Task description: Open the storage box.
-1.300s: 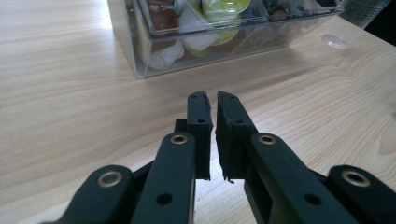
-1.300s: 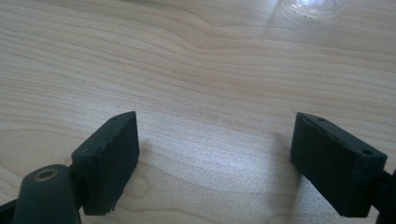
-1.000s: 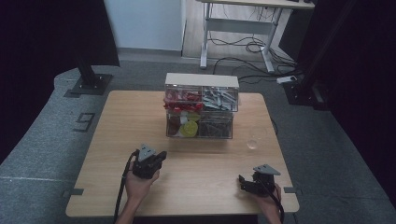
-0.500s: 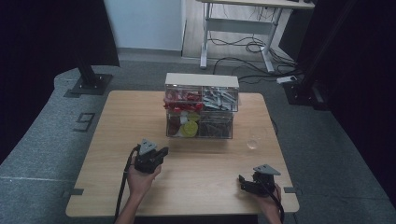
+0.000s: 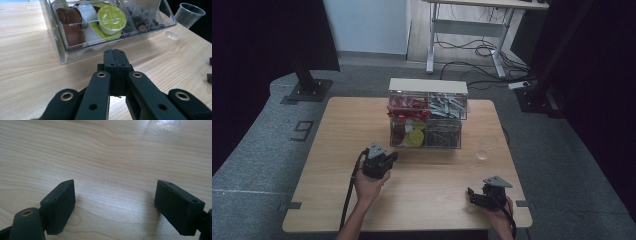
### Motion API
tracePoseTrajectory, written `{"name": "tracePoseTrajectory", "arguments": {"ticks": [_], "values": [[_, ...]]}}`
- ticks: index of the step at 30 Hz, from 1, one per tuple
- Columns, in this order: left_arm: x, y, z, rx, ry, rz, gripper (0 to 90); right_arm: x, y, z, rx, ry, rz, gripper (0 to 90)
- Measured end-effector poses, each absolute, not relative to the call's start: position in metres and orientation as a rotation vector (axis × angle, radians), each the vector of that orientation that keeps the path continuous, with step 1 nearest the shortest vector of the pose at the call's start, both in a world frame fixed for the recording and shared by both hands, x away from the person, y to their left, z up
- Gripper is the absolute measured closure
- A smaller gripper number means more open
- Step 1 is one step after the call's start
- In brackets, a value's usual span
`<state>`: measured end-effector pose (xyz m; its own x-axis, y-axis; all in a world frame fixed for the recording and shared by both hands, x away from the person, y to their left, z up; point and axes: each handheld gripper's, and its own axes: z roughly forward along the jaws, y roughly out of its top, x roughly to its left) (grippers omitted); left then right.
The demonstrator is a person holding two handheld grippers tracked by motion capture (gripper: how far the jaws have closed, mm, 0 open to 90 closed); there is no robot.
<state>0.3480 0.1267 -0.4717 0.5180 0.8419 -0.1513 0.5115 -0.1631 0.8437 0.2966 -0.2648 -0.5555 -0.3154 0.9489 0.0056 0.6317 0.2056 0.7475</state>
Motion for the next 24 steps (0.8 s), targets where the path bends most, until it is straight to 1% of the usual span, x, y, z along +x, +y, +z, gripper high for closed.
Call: {"name": "tracePoseTrajectory", "arguments": {"ticks": [9,24], "values": [[0.361,0.121,-0.473,1.831,1.133,0.409,90.0,0.296,-0.265,-0.555,1.462,2.027,0.916,17.5],[0.372,0.113,-0.481,1.852,1.156,0.395,90.0,0.297,-0.265,-0.555,1.461,2.027,0.917,17.9]]}}
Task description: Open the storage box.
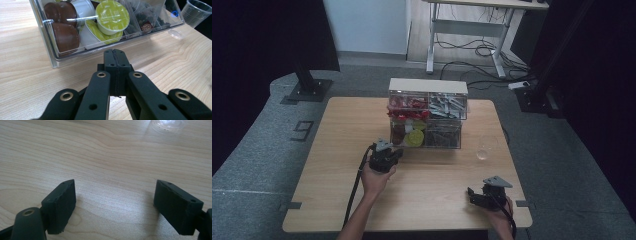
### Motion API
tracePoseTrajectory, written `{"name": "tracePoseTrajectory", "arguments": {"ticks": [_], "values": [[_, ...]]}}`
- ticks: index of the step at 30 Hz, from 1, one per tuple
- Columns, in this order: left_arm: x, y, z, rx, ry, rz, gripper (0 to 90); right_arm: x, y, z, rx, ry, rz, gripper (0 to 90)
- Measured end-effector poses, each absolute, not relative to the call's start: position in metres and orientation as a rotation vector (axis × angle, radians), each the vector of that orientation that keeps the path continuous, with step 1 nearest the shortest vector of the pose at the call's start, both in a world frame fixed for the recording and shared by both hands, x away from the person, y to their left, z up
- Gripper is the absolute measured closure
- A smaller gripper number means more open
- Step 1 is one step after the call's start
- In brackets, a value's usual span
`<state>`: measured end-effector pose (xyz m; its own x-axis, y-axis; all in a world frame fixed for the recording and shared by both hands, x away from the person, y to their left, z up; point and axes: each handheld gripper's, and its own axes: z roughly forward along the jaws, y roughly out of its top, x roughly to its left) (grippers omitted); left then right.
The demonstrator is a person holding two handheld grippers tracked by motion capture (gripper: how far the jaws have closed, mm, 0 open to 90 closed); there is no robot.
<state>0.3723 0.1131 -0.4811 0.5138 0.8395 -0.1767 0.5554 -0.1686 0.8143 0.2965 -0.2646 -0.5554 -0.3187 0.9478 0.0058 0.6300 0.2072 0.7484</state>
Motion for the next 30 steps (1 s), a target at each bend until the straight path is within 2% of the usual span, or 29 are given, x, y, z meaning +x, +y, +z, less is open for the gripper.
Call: {"name": "tracePoseTrajectory", "arguments": {"ticks": [30], "values": [[0.396,0.101,-0.5,1.893,1.198,0.357,90.0,0.297,-0.265,-0.555,1.461,2.028,0.918,18.0]]}}
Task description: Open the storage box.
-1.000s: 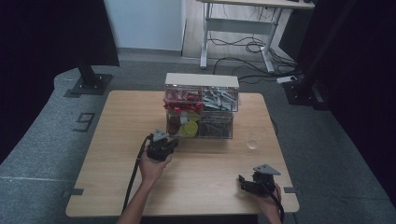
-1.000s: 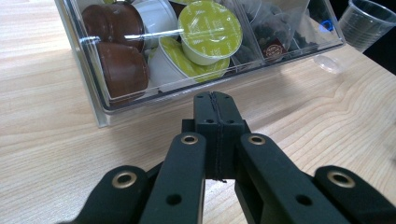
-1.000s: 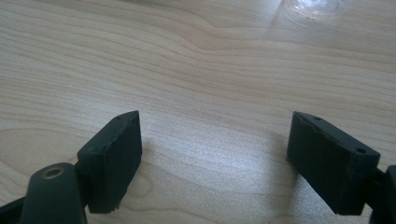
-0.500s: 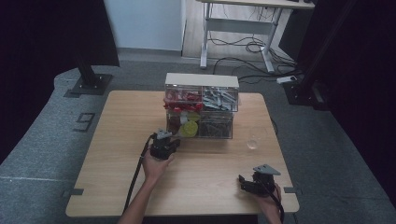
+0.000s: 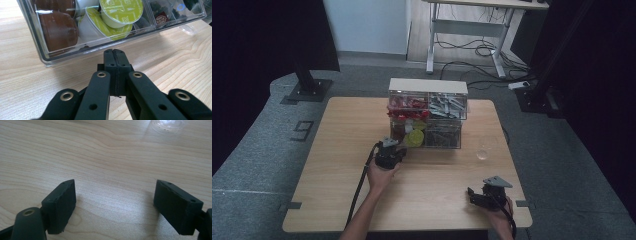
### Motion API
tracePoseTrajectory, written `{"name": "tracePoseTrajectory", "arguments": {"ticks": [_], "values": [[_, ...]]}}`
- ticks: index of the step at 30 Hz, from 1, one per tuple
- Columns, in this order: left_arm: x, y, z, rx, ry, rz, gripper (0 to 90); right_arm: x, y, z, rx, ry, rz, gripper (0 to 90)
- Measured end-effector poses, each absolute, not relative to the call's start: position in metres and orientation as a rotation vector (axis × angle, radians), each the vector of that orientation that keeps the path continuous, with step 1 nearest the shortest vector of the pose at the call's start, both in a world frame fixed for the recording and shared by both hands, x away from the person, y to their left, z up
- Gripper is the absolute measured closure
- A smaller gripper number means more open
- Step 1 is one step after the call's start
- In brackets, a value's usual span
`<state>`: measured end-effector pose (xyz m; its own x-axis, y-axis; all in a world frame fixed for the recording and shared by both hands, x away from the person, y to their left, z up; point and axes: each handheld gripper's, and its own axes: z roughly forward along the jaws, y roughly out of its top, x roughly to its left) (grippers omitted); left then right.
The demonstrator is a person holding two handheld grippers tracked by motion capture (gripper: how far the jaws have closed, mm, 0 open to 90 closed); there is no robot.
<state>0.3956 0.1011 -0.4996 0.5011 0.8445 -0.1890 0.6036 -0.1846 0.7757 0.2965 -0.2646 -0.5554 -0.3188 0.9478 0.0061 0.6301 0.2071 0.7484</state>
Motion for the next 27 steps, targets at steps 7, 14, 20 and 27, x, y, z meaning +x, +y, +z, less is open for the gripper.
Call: {"name": "tracePoseTrajectory", "arguments": {"ticks": [7,14,20,27], "values": [[0.399,0.099,-0.5,1.892,1.21,0.354,90.0,0.296,-0.265,-0.555,1.461,2.028,0.918,18.0],[0.397,0.101,-0.497,1.885,1.209,0.354,90.0,0.297,-0.265,-0.555,1.461,2.028,0.918,18.1],[0.394,0.101,-0.492,1.88,1.198,0.364,90.0,0.296,-0.265,-0.555,1.462,2.026,0.918,18.5],[0.39,0.104,-0.482,1.856,1.189,0.376,90.0,0.296,-0.265,-0.555,1.463,2.024,0.918,18.6]]}}
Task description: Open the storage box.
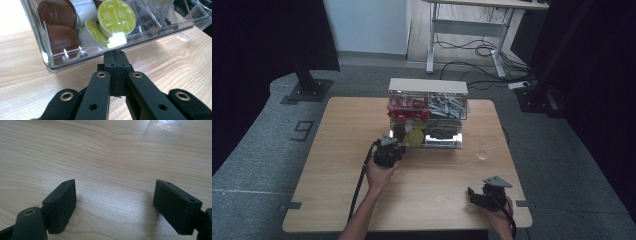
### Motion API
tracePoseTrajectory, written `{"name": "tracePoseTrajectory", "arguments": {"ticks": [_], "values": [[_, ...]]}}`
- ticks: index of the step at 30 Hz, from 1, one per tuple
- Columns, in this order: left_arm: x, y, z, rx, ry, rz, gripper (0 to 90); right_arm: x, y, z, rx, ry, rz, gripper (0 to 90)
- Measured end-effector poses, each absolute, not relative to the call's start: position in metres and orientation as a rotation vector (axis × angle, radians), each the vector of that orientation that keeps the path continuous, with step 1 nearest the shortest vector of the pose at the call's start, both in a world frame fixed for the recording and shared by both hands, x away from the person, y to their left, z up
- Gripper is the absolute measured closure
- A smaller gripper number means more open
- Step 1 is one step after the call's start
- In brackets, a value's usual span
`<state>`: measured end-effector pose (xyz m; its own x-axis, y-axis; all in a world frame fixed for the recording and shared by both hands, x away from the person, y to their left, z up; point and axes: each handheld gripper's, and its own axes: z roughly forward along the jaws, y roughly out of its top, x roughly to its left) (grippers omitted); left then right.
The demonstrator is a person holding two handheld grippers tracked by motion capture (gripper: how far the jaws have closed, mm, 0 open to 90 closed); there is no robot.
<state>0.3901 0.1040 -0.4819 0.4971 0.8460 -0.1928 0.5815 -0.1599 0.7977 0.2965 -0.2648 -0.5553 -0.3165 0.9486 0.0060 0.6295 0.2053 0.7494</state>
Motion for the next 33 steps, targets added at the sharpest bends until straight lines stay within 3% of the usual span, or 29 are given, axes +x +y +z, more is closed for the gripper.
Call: {"name": "tracePoseTrajectory", "arguments": {"ticks": [33], "values": [[0.397,0.11,-0.45,1.806,1.172,0.412,90.0,0.296,-0.265,-0.555,1.463,2.023,0.918,19.0]]}}
